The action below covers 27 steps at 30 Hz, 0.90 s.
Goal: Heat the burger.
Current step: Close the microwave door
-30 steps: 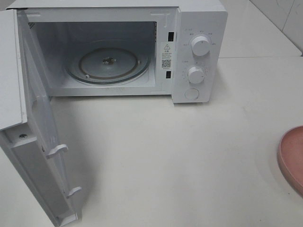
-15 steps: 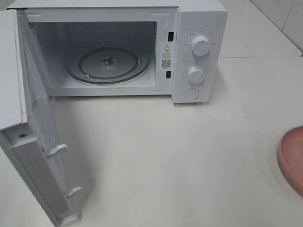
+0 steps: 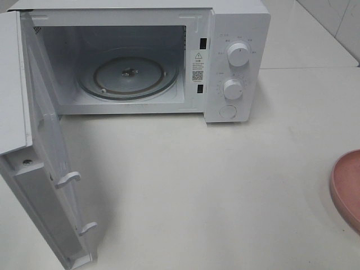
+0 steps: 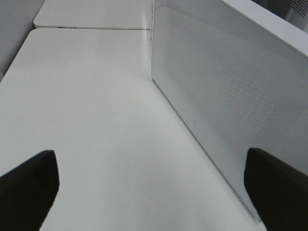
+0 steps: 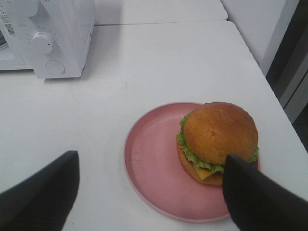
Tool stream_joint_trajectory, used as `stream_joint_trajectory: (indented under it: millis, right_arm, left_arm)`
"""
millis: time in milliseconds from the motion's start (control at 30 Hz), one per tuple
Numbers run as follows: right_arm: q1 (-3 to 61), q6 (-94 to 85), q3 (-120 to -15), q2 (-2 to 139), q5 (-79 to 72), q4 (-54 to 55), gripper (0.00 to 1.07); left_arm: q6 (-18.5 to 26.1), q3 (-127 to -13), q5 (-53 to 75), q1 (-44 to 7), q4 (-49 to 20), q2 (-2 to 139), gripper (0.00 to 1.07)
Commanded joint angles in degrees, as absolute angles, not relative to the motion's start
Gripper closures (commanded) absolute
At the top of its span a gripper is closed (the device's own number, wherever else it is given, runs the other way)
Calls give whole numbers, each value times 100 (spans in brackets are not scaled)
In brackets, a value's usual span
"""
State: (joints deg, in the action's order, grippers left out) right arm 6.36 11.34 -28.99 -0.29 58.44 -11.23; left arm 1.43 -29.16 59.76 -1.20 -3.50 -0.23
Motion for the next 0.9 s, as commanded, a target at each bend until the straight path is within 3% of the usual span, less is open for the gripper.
stream_joint_trajectory:
  millis: [33, 733, 900]
  right_arm:
    - [590, 1054, -2888, -172, 5775, -1129, 31]
    - [590, 1054, -2888, -172, 5775, -1129, 31]
    - [590, 1054, -2888, -172, 5775, -1129, 31]
  left_arm:
    - [126, -2893, 5936, -92, -372, -80, 6]
    - [115, -2899, 5919, -92, -424, -80, 6]
    - [-69, -2997, 5787, -92, -413, -80, 9]
